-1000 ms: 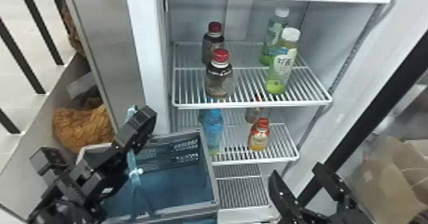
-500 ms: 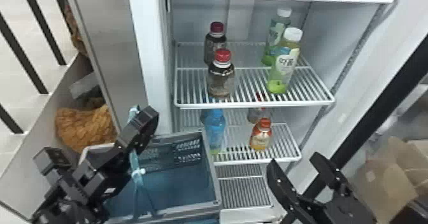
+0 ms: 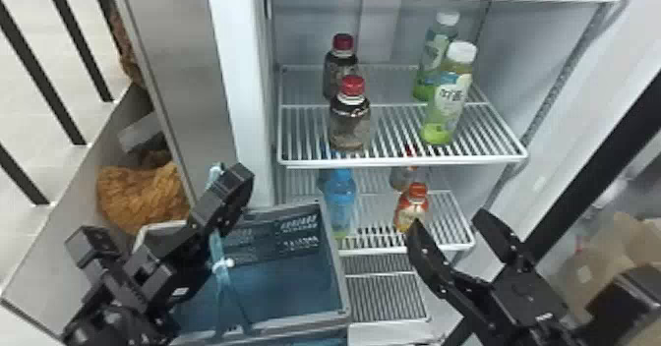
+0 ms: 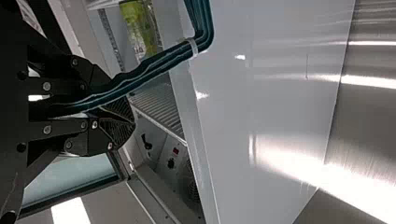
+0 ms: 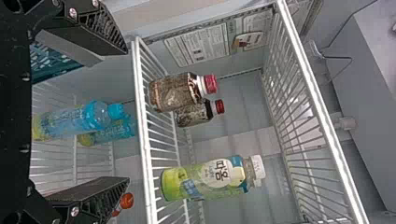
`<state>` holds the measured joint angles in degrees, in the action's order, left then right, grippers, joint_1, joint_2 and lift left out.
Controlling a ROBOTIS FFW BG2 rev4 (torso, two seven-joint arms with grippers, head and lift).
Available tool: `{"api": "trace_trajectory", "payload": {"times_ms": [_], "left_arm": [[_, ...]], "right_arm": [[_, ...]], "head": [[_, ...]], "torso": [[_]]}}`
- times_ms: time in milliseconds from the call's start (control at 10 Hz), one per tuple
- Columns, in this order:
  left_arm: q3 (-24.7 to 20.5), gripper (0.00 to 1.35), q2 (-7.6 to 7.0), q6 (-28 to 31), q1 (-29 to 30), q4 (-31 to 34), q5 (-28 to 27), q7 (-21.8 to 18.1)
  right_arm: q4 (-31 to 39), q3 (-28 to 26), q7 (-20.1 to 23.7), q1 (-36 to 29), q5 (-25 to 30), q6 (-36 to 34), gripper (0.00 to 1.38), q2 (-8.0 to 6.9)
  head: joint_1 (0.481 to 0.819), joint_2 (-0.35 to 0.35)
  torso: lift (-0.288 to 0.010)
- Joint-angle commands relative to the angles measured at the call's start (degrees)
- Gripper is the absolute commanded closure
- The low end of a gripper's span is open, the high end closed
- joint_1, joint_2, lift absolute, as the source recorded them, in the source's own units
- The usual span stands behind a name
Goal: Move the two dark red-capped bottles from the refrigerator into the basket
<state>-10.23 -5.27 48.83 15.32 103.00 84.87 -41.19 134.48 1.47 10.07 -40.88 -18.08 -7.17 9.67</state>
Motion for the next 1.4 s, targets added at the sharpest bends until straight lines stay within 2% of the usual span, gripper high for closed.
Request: {"api": "trace_trajectory", "payload": {"times_ms": [0,700,1300], "left_arm": [[-0.1,1.19,0.00,0.0,0.0,0.0,0.0,0.0],[0.2,1.19,0.00,0.0,-0.1,0.0,0.0,0.1],[0.2,1.19,-0.09,0.1,-0.1,0.0,0.0,0.1]], "right_arm": [[-0.8,0.2,0.0,2.4,0.4,-0.7,0.14,0.00],[-6.4,3.8,0.7,14.7,0.7,-2.9,0.13,0.53],[-9.1,6.6,0.8,25.0,2.0,-12.5,0.14,0.97]], "head": [[0.695,-0.065],[0.695,-0.029],[0.695,0.002]], "torso": [[-0.034],[-0.034],[-0.034]]}}
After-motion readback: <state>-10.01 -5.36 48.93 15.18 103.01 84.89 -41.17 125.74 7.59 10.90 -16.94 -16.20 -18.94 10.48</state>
